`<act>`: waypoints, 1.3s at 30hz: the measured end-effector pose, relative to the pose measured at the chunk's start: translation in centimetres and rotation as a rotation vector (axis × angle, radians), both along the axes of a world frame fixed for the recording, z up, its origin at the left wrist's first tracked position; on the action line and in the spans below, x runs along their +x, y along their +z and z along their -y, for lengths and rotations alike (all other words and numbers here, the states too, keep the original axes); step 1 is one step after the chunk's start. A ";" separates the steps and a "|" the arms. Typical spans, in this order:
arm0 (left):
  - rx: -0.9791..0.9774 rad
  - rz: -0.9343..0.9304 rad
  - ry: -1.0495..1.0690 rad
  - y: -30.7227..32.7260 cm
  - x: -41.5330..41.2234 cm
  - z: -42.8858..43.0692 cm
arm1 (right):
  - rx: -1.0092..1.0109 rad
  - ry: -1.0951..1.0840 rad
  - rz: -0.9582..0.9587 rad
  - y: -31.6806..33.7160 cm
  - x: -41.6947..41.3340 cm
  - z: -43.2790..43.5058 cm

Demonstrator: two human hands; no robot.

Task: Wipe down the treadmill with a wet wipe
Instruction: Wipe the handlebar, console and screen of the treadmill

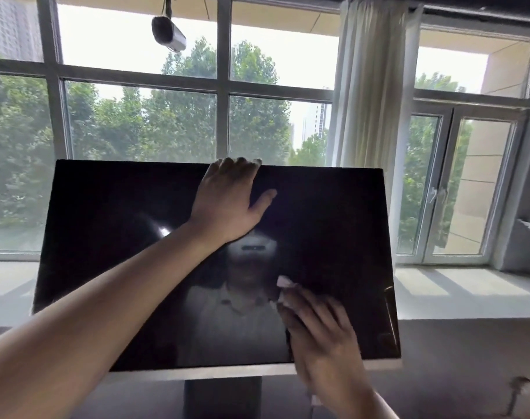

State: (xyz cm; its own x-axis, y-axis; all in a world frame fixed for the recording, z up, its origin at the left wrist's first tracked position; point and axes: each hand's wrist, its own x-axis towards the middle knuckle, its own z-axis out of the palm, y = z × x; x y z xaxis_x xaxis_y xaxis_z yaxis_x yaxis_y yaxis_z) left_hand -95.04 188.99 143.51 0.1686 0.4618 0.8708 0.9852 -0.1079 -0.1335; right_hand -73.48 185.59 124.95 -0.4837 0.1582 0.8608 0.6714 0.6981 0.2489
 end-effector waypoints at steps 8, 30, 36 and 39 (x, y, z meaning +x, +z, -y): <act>0.024 0.011 -0.020 -0.2 -0.1 -0.3 | -0.157 -0.176 -0.124 3.8 -3.2 -1.1; -0.129 0.173 -0.197 1.1 -1.2 0.5 | -0.089 -0.433 -0.063 9.0 -0.6 -4.4; -0.110 0.129 -0.177 1.2 -1.6 0.8 | -0.061 -0.259 0.268 7.8 -5.0 -2.6; -0.130 0.138 -0.179 1.3 -1.6 0.6 | -0.024 -0.372 0.192 9.0 -1.4 -4.5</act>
State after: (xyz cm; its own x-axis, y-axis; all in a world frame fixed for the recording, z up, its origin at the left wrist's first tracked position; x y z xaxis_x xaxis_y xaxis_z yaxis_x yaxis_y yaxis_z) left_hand -96.62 188.43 144.83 0.1415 0.5447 0.8266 0.9567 -0.2897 0.0272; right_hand -74.89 190.13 134.00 -0.5411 0.3713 0.7546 0.8218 0.4240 0.3806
